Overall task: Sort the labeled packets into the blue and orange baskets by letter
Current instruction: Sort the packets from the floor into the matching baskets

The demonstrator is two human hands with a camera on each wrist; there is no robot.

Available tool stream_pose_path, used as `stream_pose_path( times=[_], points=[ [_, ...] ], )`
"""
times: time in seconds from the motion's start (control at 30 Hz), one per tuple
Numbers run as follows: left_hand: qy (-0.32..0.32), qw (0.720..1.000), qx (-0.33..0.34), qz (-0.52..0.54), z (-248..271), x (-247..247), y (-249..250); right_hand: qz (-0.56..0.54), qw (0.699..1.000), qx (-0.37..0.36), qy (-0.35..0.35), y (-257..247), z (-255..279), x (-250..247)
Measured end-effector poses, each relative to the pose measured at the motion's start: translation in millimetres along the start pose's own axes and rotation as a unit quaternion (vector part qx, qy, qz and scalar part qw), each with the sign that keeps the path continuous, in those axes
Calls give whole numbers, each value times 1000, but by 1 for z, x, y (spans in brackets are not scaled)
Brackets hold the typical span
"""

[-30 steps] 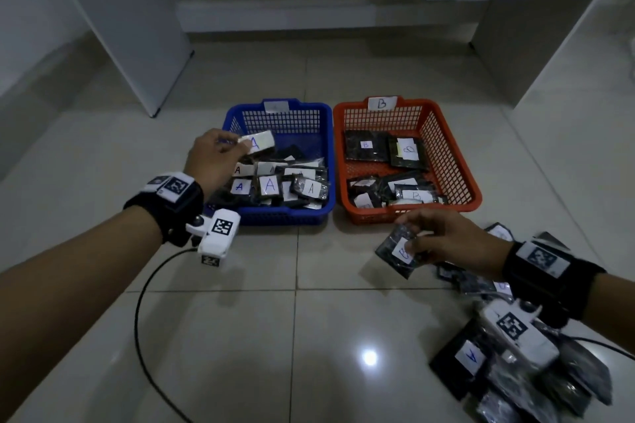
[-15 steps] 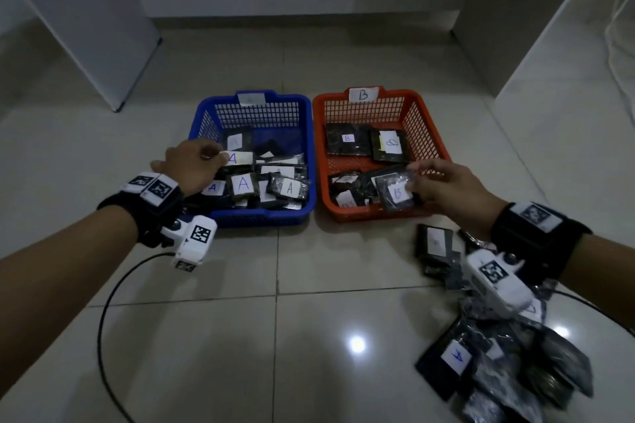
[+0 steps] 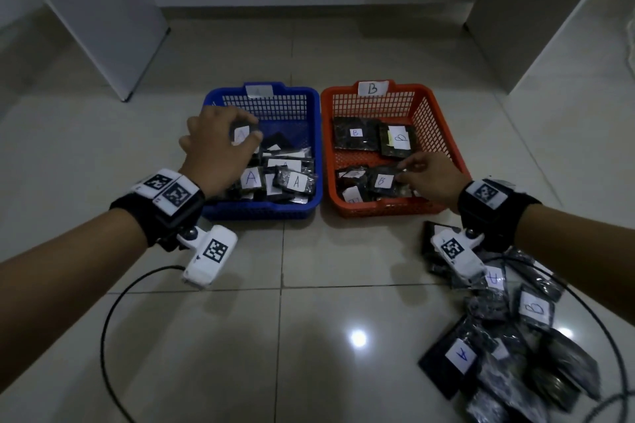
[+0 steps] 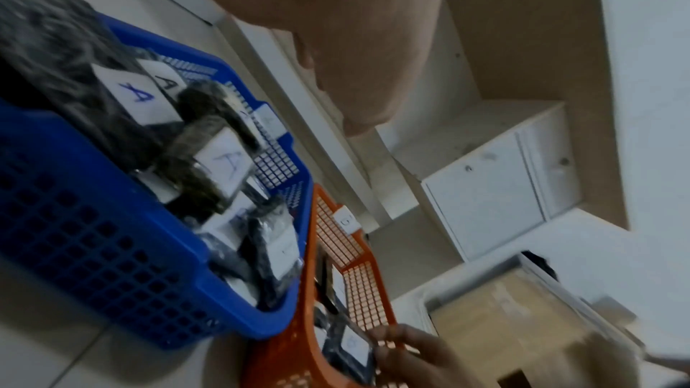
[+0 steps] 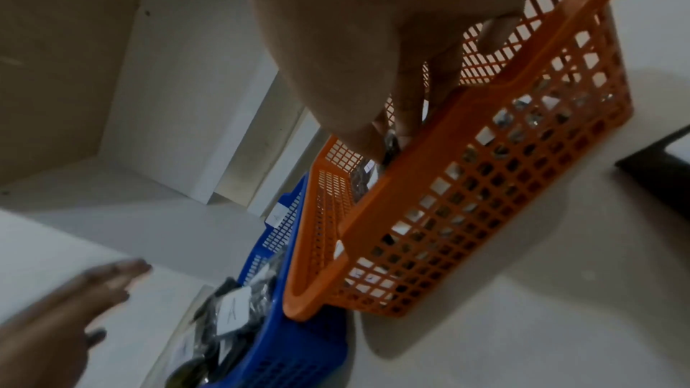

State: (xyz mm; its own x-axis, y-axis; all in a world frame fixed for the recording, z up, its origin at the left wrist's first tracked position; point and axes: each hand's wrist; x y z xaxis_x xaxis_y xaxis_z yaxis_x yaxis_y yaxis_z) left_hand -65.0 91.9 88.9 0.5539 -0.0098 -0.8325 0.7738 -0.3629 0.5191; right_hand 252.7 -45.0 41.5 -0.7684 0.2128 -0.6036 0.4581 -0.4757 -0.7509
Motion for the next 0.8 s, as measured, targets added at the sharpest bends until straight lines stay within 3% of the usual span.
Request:
stream_pose_path(
  times=[0.13, 0.23, 0.33, 0.4, 0.5, 0.6, 0.7, 0.8],
  points=[
    [16, 996, 84, 9, 20, 1, 32, 109, 994, -24, 10, 4, 7, -6],
    [4, 991, 130, 15, 36, 3, 47, 102, 991, -45, 72, 9, 20, -18],
    [-43, 977, 203, 58, 54, 8, 58, 85, 979, -128, 136, 20, 50, -25],
    [-135, 954, 237, 128, 64, 14, 65, 75, 972, -184, 129, 32, 72, -27],
    [-329, 902, 226, 167, 83, 28, 80, 176, 961, -212, 18, 65, 94, -31],
    [-436, 860, 238, 116, 100, 55, 91, 288, 944, -153, -39, 91, 99, -36],
    [-529, 815, 229, 50, 111, 81, 101, 301, 948, -102, -20, 109, 94, -36],
    [-591, 774, 227, -14, 119, 95, 107, 271, 962, -4, -35, 116, 90, -26]
  ],
)
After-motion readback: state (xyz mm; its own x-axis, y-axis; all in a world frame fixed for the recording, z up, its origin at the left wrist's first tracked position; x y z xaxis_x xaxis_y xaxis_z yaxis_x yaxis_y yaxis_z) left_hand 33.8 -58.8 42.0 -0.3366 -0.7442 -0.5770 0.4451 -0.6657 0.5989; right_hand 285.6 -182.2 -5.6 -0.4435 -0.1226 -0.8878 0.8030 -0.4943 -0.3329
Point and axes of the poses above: each hand's wrist, its own z-axis away from the middle knuckle, its own x-axis out of the palm, y = z × x, and after that the axes turned 3 degrees about -z, right-handed
